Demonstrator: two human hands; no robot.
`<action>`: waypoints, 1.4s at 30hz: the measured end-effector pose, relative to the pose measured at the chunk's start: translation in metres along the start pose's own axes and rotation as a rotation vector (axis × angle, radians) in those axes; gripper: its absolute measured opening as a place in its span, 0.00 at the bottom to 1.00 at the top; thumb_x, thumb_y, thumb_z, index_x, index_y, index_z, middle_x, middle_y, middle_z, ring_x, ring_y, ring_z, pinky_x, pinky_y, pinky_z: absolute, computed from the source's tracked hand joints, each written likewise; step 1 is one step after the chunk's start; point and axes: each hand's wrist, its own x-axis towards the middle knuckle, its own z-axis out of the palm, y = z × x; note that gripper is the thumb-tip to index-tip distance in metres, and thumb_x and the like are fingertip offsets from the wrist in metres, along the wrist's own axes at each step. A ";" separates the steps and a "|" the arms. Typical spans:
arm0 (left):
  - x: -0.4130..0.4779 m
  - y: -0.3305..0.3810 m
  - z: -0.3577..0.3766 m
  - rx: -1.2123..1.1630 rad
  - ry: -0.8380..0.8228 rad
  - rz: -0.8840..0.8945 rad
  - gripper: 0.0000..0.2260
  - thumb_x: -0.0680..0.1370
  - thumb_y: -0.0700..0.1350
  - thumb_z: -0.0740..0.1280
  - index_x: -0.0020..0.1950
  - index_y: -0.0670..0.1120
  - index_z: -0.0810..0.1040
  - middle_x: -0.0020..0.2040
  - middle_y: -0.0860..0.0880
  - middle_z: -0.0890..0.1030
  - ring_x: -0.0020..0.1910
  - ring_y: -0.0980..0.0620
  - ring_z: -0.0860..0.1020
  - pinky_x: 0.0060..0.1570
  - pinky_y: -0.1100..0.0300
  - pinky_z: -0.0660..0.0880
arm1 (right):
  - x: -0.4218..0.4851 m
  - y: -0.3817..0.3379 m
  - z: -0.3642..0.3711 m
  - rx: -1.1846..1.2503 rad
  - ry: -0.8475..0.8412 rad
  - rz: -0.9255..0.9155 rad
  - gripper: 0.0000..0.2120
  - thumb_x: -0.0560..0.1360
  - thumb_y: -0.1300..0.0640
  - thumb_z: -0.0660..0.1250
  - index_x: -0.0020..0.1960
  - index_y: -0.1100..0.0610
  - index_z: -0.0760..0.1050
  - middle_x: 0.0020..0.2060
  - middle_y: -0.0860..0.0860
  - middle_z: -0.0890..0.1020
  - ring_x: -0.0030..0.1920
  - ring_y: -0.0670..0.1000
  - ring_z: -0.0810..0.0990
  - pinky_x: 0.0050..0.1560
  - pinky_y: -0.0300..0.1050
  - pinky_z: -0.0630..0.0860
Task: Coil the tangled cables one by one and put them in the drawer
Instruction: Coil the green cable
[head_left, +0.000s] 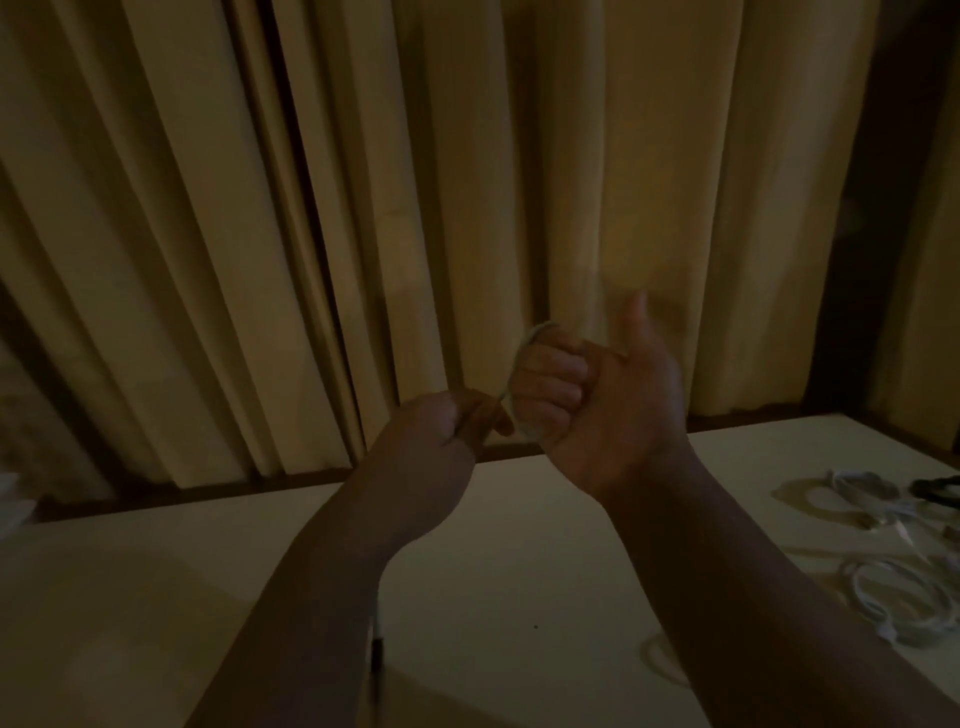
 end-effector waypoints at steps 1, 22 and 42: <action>-0.001 0.004 0.004 0.061 -0.032 -0.003 0.13 0.83 0.50 0.61 0.42 0.55 0.80 0.34 0.53 0.78 0.34 0.52 0.76 0.35 0.57 0.70 | 0.000 0.001 0.000 0.020 0.037 -0.062 0.33 0.75 0.24 0.48 0.39 0.54 0.67 0.31 0.47 0.64 0.29 0.46 0.63 0.29 0.39 0.65; -0.008 -0.002 0.002 0.085 0.103 0.179 0.08 0.73 0.52 0.75 0.39 0.52 0.79 0.40 0.54 0.80 0.39 0.58 0.78 0.39 0.60 0.77 | -0.006 0.002 -0.023 -0.802 0.117 0.621 0.30 0.75 0.26 0.48 0.35 0.50 0.65 0.28 0.47 0.65 0.26 0.46 0.60 0.27 0.39 0.57; -0.013 0.010 0.050 -0.540 0.260 -0.191 0.11 0.77 0.54 0.71 0.44 0.46 0.80 0.40 0.47 0.84 0.41 0.50 0.84 0.44 0.51 0.83 | -0.005 -0.007 -0.025 -1.025 0.378 0.287 0.27 0.81 0.38 0.56 0.32 0.55 0.70 0.24 0.49 0.64 0.23 0.47 0.59 0.26 0.40 0.57</action>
